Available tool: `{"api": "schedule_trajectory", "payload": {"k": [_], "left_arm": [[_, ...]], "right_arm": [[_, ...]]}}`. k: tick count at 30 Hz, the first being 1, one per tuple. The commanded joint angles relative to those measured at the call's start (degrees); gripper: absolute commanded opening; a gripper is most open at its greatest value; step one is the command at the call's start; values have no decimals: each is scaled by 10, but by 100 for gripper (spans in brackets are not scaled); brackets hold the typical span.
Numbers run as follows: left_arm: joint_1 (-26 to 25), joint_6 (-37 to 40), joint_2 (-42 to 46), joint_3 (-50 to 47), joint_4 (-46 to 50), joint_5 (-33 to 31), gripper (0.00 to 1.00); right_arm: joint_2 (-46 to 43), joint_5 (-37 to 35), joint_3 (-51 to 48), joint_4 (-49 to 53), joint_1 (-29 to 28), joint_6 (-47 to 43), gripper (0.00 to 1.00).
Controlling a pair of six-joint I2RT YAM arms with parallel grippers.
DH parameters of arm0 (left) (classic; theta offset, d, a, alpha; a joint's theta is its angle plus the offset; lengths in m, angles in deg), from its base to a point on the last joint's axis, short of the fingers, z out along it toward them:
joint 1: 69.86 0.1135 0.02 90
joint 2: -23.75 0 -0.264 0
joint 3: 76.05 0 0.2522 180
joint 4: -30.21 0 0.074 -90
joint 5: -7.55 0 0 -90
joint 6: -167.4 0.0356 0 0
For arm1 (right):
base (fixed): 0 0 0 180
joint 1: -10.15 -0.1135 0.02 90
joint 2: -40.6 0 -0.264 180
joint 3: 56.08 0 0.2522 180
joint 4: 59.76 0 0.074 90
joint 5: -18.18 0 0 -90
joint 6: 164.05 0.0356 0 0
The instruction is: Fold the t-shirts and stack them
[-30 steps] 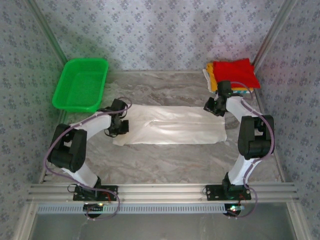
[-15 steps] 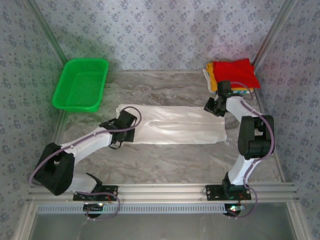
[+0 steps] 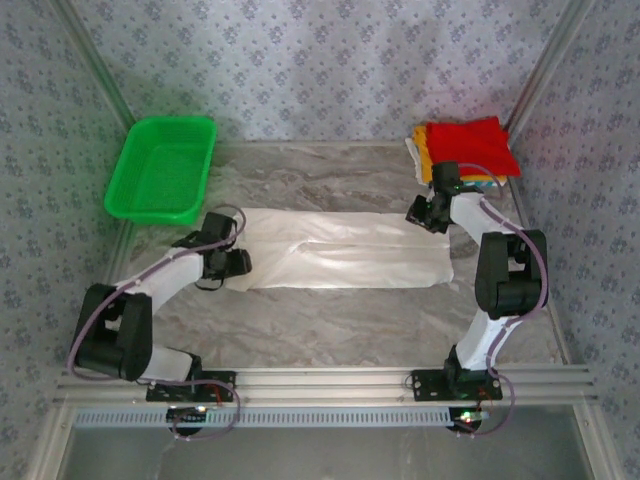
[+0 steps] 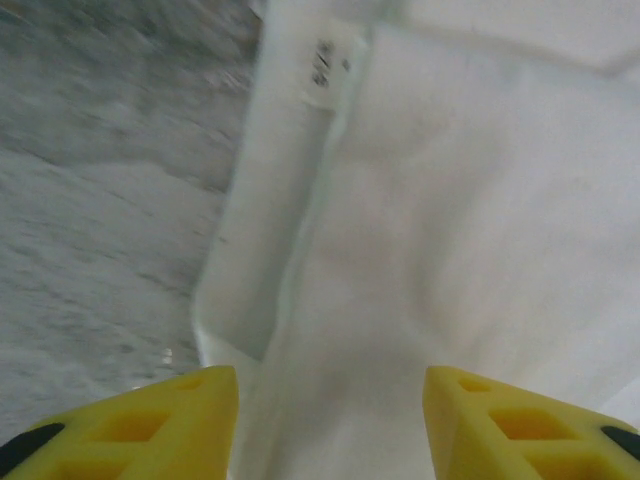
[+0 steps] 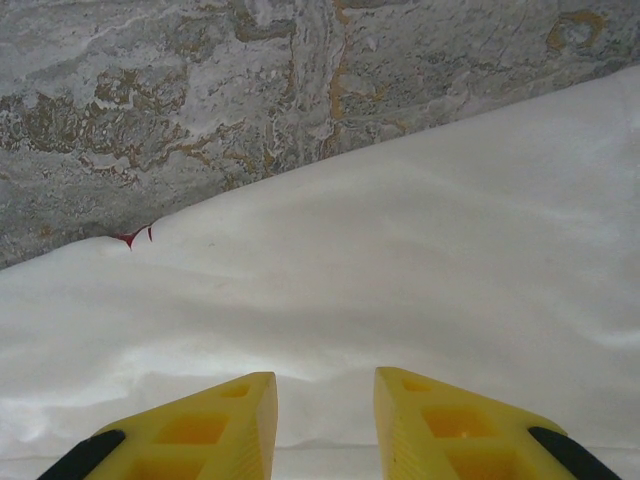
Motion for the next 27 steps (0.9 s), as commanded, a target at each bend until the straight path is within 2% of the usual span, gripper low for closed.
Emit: {"api": "schedule_trajectory", "payload": {"k": [1, 4, 7, 9, 13, 16, 19, 24, 27], "left_arm": [[-11, 7, -10, 15, -17, 46, 44], [-14, 7, -13, 17, -17, 36, 20], [-32, 16, -6, 30, 4, -4, 11], [-52, 27, -4, 43, 21, -35, 1], [-91, 52, 0, 50, 33, -72, 0], [-146, 88, -4, 57, 47, -115, 0], [-202, 114, -12, 62, 44, -119, 0], [-303, 151, -52, 94, 63, -173, 0], [-336, 145, -93, 117, 97, -192, 0]], "right_arm": [[2, -10, 1, 10, 1, -2, 33], [3, -11, 3, 10, 2, -2, 34], [4, -9, 5, 12, 2, -2, 34], [5, -10, 5, 12, 1, -2, 33], [10, -6, 6, 10, 0, 0, 34], [15, -2, 6, 8, 0, 1, 33], [20, 0, 8, 7, 0, 2, 33], [32, 12, 12, 2, 1, 8, 34], [38, 19, 15, 2, 1, 12, 35]]}}
